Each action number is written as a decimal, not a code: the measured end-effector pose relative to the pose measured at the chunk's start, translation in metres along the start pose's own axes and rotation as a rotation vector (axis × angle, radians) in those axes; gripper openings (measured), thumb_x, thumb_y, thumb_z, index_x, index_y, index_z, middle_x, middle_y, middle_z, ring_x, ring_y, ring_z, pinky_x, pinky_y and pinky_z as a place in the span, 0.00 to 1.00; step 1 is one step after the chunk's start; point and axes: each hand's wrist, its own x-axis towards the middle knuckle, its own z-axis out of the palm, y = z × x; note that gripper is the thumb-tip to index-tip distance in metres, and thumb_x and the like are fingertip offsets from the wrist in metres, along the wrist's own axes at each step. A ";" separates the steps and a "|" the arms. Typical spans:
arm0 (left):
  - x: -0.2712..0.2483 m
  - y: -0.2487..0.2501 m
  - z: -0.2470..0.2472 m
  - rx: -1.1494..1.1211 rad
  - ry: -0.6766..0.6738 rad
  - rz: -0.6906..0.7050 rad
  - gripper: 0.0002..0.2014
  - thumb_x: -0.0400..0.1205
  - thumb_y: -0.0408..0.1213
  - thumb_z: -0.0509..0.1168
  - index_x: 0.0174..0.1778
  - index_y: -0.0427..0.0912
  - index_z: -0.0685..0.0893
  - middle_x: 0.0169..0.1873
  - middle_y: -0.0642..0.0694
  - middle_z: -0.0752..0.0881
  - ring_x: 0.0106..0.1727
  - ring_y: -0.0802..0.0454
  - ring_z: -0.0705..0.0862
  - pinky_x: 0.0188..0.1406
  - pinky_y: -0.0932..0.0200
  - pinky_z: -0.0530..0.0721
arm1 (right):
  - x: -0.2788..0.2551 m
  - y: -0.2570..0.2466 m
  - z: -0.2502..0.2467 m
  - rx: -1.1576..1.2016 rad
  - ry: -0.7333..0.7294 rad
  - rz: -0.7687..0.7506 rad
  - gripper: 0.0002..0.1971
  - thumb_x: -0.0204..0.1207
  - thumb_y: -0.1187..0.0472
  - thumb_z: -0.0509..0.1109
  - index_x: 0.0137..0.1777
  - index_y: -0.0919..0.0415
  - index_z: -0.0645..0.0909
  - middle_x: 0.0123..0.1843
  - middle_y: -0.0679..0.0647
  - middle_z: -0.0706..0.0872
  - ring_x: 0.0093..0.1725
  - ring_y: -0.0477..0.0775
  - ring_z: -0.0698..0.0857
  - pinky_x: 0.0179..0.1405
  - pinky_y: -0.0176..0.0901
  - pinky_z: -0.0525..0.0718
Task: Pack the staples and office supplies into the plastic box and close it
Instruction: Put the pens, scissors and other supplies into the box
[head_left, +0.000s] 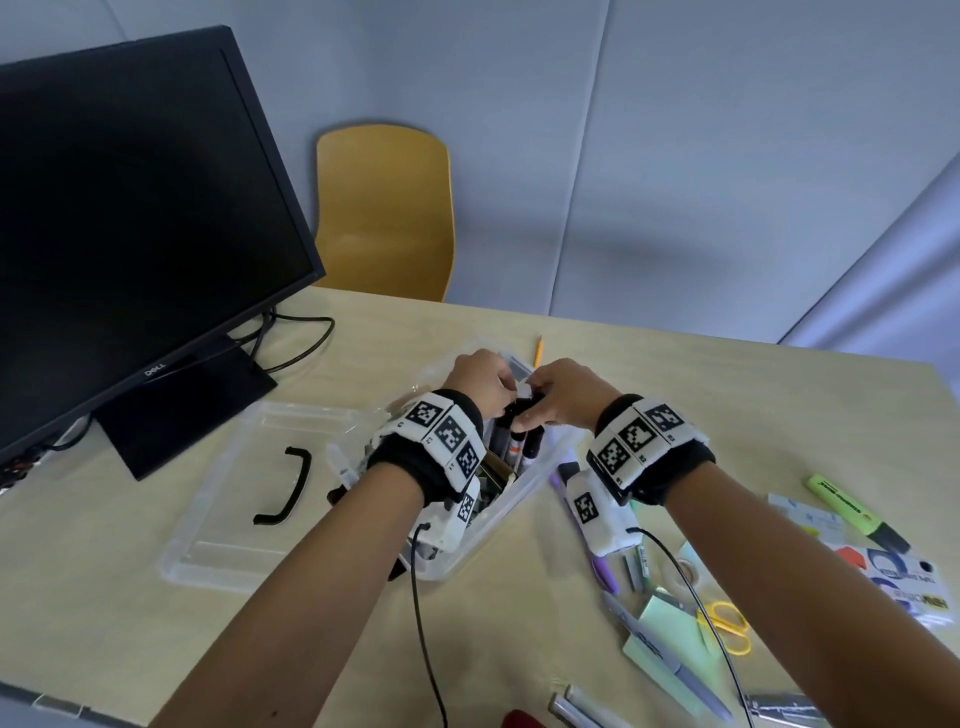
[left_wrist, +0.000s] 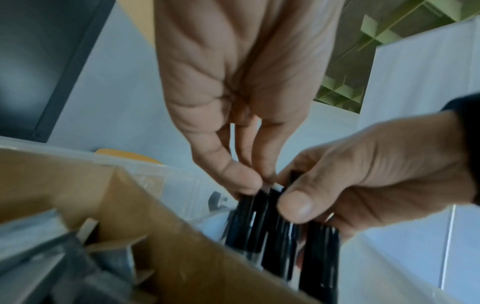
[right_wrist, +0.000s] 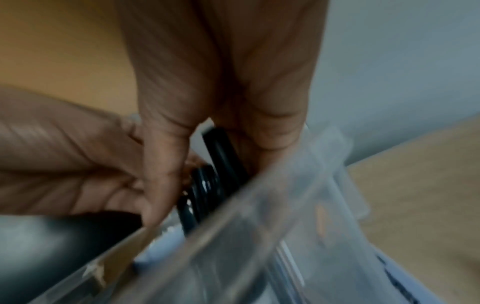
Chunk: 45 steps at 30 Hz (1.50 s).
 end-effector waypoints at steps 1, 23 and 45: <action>0.001 0.001 0.001 -0.002 0.007 0.007 0.10 0.80 0.27 0.64 0.55 0.33 0.86 0.56 0.35 0.85 0.57 0.40 0.85 0.61 0.55 0.82 | -0.003 0.002 -0.004 -0.003 0.042 -0.009 0.18 0.62 0.63 0.81 0.50 0.68 0.82 0.44 0.56 0.83 0.45 0.53 0.81 0.47 0.40 0.80; 0.019 0.021 0.021 0.461 -0.243 0.163 0.14 0.82 0.35 0.64 0.59 0.30 0.81 0.50 0.39 0.83 0.70 0.41 0.69 0.66 0.51 0.73 | -0.018 0.053 0.011 -0.159 0.407 -0.197 0.11 0.76 0.72 0.64 0.49 0.65 0.89 0.50 0.62 0.85 0.53 0.64 0.80 0.47 0.37 0.67; -0.003 0.035 0.030 0.374 -0.132 0.201 0.14 0.82 0.38 0.61 0.61 0.38 0.76 0.57 0.39 0.80 0.57 0.40 0.80 0.57 0.49 0.79 | 0.026 0.096 0.069 -0.211 0.118 0.200 0.10 0.75 0.66 0.62 0.55 0.62 0.79 0.56 0.61 0.80 0.57 0.63 0.81 0.51 0.48 0.77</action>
